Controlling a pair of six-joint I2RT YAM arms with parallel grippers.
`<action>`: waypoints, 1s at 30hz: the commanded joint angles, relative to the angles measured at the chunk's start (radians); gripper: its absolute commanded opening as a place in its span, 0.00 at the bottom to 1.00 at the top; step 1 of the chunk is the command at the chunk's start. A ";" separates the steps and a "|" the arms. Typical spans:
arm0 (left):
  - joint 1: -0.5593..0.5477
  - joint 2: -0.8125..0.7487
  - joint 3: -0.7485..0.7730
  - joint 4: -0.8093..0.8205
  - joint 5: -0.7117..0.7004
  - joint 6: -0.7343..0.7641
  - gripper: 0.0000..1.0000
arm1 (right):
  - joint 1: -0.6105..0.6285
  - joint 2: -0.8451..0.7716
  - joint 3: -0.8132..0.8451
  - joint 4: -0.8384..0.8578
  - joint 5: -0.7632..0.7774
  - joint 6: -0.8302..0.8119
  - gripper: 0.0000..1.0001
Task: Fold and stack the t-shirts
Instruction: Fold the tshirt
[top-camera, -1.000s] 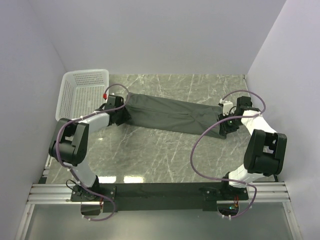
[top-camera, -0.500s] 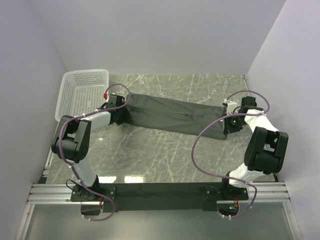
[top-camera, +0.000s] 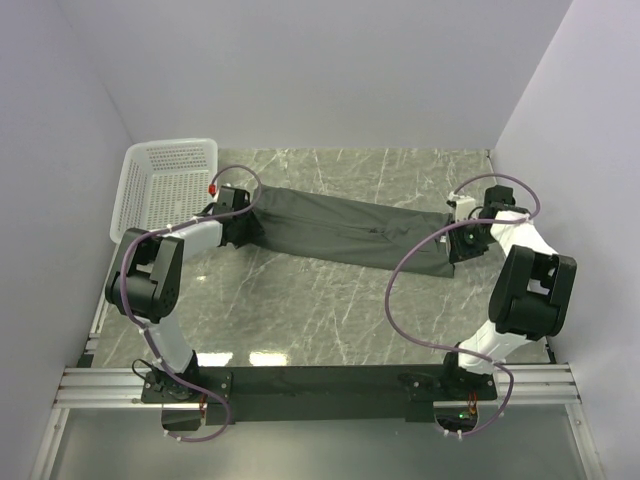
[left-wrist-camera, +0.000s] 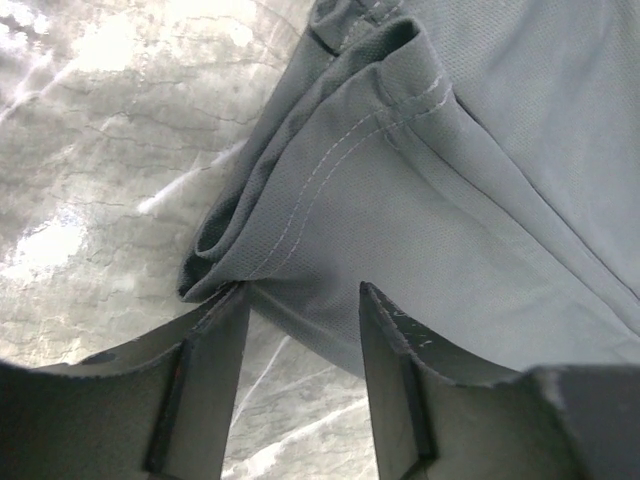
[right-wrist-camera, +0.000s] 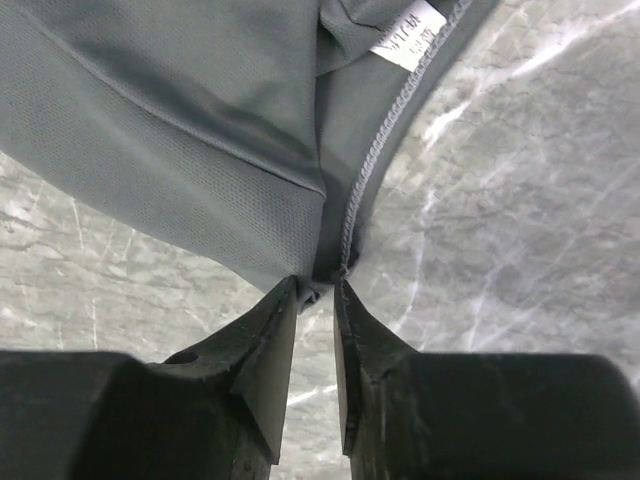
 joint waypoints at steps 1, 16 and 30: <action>-0.003 0.003 0.025 -0.018 0.043 0.031 0.54 | -0.016 -0.068 0.010 -0.003 0.023 -0.011 0.30; -0.009 -0.244 0.042 0.025 0.239 0.133 0.75 | -0.029 -0.116 0.025 0.035 -0.255 0.064 0.41; -0.003 -0.191 0.098 0.047 0.178 0.285 0.76 | 0.120 -0.122 0.041 -0.011 -0.349 -0.043 0.29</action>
